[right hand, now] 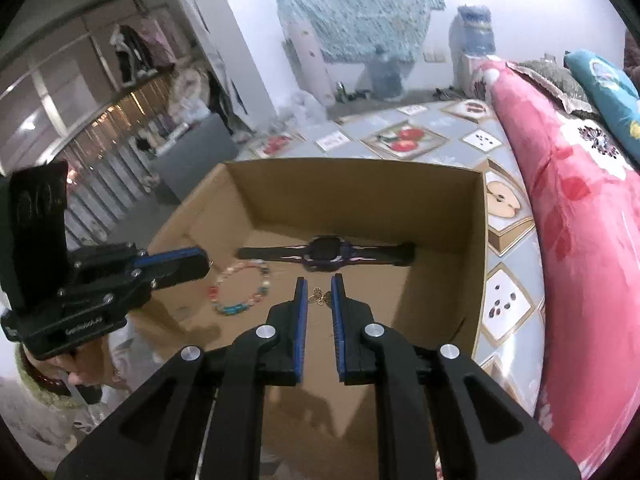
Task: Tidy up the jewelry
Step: 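Carry the silver charm with the left gripper into the box and open, then withdraw both grippers from the box toward the tablecloth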
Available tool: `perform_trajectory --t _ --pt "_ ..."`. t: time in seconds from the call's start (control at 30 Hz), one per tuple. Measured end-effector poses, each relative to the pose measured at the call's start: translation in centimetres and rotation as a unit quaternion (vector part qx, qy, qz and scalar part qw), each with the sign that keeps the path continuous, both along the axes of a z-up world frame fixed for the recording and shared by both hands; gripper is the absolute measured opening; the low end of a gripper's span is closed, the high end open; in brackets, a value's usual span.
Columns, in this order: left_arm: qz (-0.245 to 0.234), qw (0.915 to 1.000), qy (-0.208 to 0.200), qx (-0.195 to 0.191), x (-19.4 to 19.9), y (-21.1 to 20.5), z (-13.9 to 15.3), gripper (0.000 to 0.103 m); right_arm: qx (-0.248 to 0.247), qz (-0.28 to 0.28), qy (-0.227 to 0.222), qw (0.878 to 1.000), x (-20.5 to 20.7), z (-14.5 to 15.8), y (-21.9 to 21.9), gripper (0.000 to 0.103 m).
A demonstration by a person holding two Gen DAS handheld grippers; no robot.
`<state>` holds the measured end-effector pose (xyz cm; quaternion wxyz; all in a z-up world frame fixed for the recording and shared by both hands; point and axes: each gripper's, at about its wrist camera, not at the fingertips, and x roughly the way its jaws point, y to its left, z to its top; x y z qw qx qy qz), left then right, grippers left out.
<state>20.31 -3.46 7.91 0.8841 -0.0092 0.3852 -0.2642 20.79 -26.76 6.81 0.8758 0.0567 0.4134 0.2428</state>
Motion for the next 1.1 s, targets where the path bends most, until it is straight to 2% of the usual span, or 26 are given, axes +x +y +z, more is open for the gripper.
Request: perform_trajectory --t 0.1,0.2,0.3,0.47,0.57,0.73,0.87,1.0,1.1 --pt "0.004 0.9996 0.013 0.024 2.2 -1.0 -0.6 0.004 -0.018 -0.003 0.009 1.000 1.1 -0.7 0.2 0.013" --pt "0.009 0.9994 0.019 0.029 3.1 -1.7 -1.1 0.011 -0.014 -0.005 0.014 1.000 1.3 -1.0 0.0 0.014" --pt "0.016 0.9993 0.012 0.030 3.3 -1.8 -1.1 0.018 -0.007 -0.010 0.008 1.000 1.4 -0.8 -0.8 0.020" --pt "0.024 0.9994 0.005 0.025 2.7 -1.5 -0.6 0.018 0.006 -0.018 -0.012 1.000 0.1 0.4 -2.0 0.020" --pt "0.024 0.9994 -0.014 0.019 1.4 -1.2 0.5 0.020 0.021 -0.021 -0.030 0.999 -1.4 1.8 -2.9 0.021" --pt "0.020 0.9973 -0.071 0.001 -3.6 0.0 3.0 0.044 0.055 -0.026 -0.083 0.995 -6.4 3.9 -5.2 0.026" --pt "0.006 0.9952 -0.097 0.000 -8.5 1.1 3.4 0.055 0.066 -0.035 -0.113 0.991 -11.5 4.0 -7.2 0.027" --pt "0.000 0.9951 -0.098 0.006 -12.6 2.0 2.3 0.070 0.059 -0.048 -0.094 0.993 -15.6 1.7 -8.2 0.027" --pt "-0.007 0.9967 -0.081 -0.002 -15.0 2.4 0.7 0.078 0.045 -0.054 -0.042 0.997 -16.8 -1.7 -7.6 0.027"
